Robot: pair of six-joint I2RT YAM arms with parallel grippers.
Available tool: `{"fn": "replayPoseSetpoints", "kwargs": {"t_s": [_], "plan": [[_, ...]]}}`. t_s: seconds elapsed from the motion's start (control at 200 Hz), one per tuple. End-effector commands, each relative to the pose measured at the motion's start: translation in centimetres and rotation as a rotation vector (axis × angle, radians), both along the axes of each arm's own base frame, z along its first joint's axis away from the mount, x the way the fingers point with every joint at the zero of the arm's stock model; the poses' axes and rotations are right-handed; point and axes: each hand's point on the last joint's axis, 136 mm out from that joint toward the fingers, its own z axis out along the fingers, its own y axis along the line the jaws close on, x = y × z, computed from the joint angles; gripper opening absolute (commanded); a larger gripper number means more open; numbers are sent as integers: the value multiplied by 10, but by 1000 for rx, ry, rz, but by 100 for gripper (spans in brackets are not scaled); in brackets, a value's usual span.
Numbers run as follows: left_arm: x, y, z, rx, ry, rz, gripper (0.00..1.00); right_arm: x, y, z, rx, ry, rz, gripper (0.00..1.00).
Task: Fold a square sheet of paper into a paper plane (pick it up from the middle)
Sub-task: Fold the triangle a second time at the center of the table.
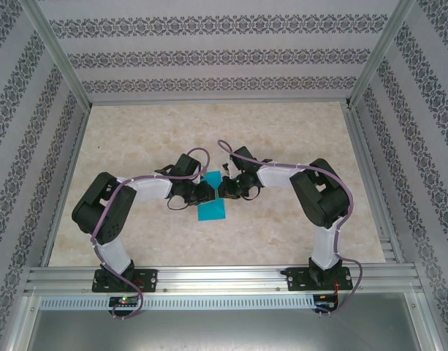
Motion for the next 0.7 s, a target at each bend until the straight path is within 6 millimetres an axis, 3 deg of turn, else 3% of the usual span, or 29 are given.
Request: {"fn": "replayPoseSetpoints", "kwargs": {"t_s": [0.0, 0.445, 0.694], "plan": [[-8, 2, -11, 30, 35, 4, 21, 2, -2, -12, -49, -9, 5, 11], [-12, 6, -19, 51, 55, 19, 19, 2, -2, -9, -57, -3, -2, 14], [-18, 16, -31, 107, 89, 38, 18, 10, -8, 39, -19, -94, -61, 30]]}}
